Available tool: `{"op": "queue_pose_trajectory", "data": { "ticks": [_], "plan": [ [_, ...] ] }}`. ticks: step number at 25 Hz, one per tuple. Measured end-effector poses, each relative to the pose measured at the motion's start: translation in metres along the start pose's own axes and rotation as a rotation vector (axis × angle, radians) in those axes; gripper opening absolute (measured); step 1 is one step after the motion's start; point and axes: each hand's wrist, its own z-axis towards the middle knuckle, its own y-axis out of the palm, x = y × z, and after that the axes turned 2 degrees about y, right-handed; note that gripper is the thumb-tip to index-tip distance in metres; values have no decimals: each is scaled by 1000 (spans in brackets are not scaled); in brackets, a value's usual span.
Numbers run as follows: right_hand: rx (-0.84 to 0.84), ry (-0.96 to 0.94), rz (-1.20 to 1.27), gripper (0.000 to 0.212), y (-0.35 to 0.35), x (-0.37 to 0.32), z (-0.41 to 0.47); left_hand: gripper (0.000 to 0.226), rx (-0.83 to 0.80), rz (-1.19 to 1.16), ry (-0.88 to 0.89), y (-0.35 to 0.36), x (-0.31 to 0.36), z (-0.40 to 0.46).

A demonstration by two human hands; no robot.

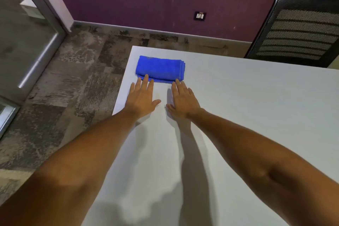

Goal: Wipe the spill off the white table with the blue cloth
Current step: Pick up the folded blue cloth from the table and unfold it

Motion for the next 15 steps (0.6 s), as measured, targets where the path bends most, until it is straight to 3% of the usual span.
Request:
{"op": "queue_pose_trajectory", "data": {
  "ticks": [9,12,15],
  "plan": [
    [-150,-40,-85,92,-8,2,60,88,-69,31,45,11,-25,46],
    [-87,-48,-61,91,-11,1,61,89,-45,-9,30,17,-27,45],
    [12,-66,-60,73,-10,-3,56,85,26,24,33,15,-29,53]
  ]
}}
